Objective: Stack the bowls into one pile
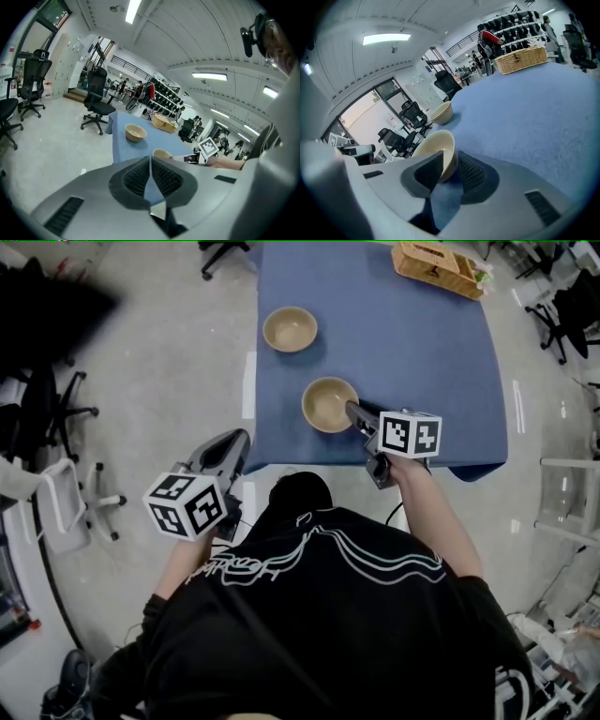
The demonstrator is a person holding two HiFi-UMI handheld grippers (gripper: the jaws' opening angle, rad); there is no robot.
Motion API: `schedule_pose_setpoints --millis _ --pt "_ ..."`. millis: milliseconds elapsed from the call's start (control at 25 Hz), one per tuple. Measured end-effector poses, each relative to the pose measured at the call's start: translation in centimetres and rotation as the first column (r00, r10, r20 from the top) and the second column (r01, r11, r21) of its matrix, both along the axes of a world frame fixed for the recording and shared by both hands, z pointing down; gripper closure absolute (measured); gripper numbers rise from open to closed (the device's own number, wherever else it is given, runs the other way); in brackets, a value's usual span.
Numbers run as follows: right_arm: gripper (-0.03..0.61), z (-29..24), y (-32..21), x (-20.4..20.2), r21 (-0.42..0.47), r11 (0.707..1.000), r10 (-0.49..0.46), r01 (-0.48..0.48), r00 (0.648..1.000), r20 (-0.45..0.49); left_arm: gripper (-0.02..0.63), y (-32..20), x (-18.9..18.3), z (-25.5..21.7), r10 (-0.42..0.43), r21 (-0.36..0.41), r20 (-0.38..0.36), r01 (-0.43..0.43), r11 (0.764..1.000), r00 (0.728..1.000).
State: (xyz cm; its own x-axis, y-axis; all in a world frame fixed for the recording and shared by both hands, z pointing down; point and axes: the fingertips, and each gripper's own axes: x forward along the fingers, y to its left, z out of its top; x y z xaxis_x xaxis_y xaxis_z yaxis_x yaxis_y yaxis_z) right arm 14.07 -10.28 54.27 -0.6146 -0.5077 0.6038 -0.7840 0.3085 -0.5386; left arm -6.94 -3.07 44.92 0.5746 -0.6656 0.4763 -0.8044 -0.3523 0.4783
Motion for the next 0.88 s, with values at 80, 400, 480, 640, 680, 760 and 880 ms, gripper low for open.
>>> schedule_pose_setpoints --millis 80,400,480,640,680,760,880 --pt "0.471 0.0 0.0 0.0 -0.003 1.0 0.014 -0.014 1.0 0.011 0.581 0.1 -0.1 0.3 -0.004 -0.005 -0.003 0.004 1.0 1.0" --pt "0.526 0.3 -0.4 0.4 0.006 0.997 0.075 -0.075 0.997 0.001 0.581 -0.1 -0.3 1.3 -0.01 -0.021 -0.012 0.009 1.0 1.0" --pt "0.531 0.2 -0.6 0.5 0.007 0.997 0.083 -0.083 0.997 0.003 0.581 -0.3 -0.2 1.3 -0.003 -0.022 -0.011 0.002 1.0 1.0" --pt "0.532 0.1 -0.8 0.5 0.007 0.996 0.091 -0.091 0.996 0.004 0.581 -0.8 -0.3 1.3 0.005 -0.02 -0.008 -0.005 1.0 1.0" --pt "0.532 0.0 -0.9 0.6 0.008 0.996 0.094 -0.094 0.996 0.004 0.581 -0.9 -0.3 1.3 0.006 -0.02 -0.009 -0.007 1.0 1.0" --pt "0.532 -0.1 -1.1 0.8 0.008 0.995 0.102 -0.102 0.995 0.007 0.581 -1.2 -0.3 1.2 0.009 -0.016 -0.012 -0.009 1.0 1.0" --pt "0.532 -0.5 -1.5 0.9 0.014 0.994 0.11 -0.111 0.994 0.015 0.581 -1.7 -0.3 0.9 0.01 -0.01 -0.019 -0.01 1.0 1.0"
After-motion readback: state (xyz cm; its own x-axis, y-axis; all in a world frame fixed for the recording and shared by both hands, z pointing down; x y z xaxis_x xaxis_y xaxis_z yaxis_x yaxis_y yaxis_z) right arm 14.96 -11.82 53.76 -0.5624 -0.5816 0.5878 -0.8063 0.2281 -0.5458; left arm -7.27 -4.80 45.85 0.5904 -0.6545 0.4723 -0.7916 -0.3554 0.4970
